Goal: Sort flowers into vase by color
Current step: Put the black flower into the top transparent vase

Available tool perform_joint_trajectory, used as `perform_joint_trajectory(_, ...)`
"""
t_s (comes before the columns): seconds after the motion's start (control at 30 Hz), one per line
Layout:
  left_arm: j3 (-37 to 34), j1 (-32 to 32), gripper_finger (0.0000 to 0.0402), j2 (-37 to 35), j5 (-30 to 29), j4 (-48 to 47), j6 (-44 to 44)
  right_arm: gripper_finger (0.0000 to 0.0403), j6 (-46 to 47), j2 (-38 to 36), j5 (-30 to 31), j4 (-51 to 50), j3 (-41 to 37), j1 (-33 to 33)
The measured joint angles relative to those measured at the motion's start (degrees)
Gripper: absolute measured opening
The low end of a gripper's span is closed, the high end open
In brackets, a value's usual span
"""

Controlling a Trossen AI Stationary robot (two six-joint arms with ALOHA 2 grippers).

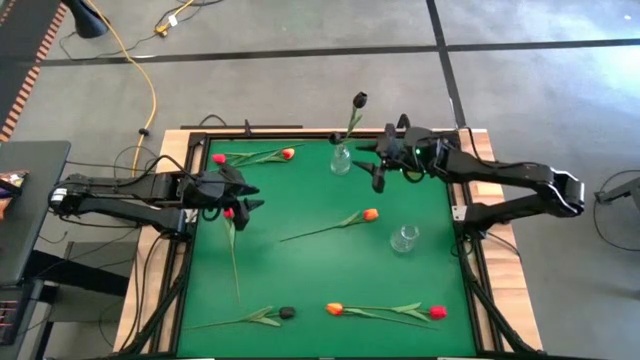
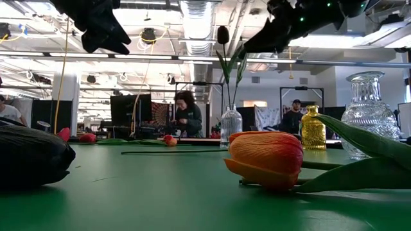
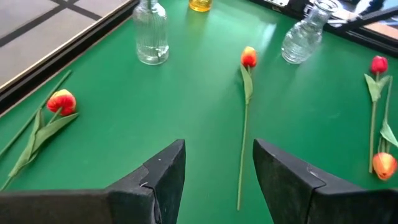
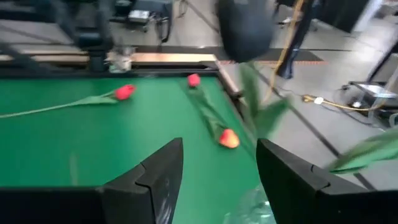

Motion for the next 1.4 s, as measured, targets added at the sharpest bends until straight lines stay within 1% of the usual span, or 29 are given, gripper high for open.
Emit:
perform_joint_trajectory(0.2, 0.0, 0.0, 0.0177, 0.0, 0.6, 0.4, 2.8, 0.0228, 1.9, 0.3, 0.0, -2.9, 1.2, 6.9)
perform_joint_trajectory(0.27, 0.0, 0.0, 0.0177, 0.0, 1.1, 0.9, 4.2, 0.0228, 2.9, 1.3, 0.2, -4.7, 3.2, 9.4)
perform_joint_trajectory(0.47, 0.0, 0.0, 0.0177, 0.0, 2.4, 3.7, 8.6, 0.0228, 7.2, 5.6, 2.6, -14.9, 10.3, 16.6)
perform_joint_trajectory(0.57, 0.0, 0.0, 0.0177, 0.0, 3.1, 3.6, 9.8, 0.0228, 10.4, 8.3, 3.0, -20.2, 14.0, 20.0)
perform_joint_trajectory(0.7, 0.0, 0.0, 0.0177, 0.0, 5.1, 3.6, 11.5, 0.0228, 14.5, 12.7, 3.0, -24.8, 18.9, 24.2)
perform_joint_trajectory(0.97, 0.0, 0.0, 0.0177, 0.0, 8.5, 3.6, 15.1, 0.0228, 22.4, 24.4, 3.0, -33.4, 30.6, 31.2)
perform_joint_trajectory(1.1, 0.0, 0.0, 0.0177, 0.0, 11.4, 3.5, 17.3, 0.0228, 29.0, 29.8, 2.6, -40.2, 36.1, 34.6)
perform_joint_trajectory(1.17, 0.0, 0.0, 0.0177, 0.0, 13.1, 3.3, 18.0, 0.0228, 33.1, 32.2, 1.1, -43.1, 38.2, 36.4)
perform_joint_trajectory(1.27, 0.0, 0.0, 0.0177, 0.0, 16.4, 3.1, 17.9, 0.0228, 39.1, 34.9, 0.0, -44.3, 40.3, 39.2)
perform_joint_trajectory(1.4, 0.0, -0.2, 0.0177, 0.0, 22.5, 3.2, 15.2, 0.0228, 44.8, 38.0, -0.1, -44.0, 41.5, 43.0)
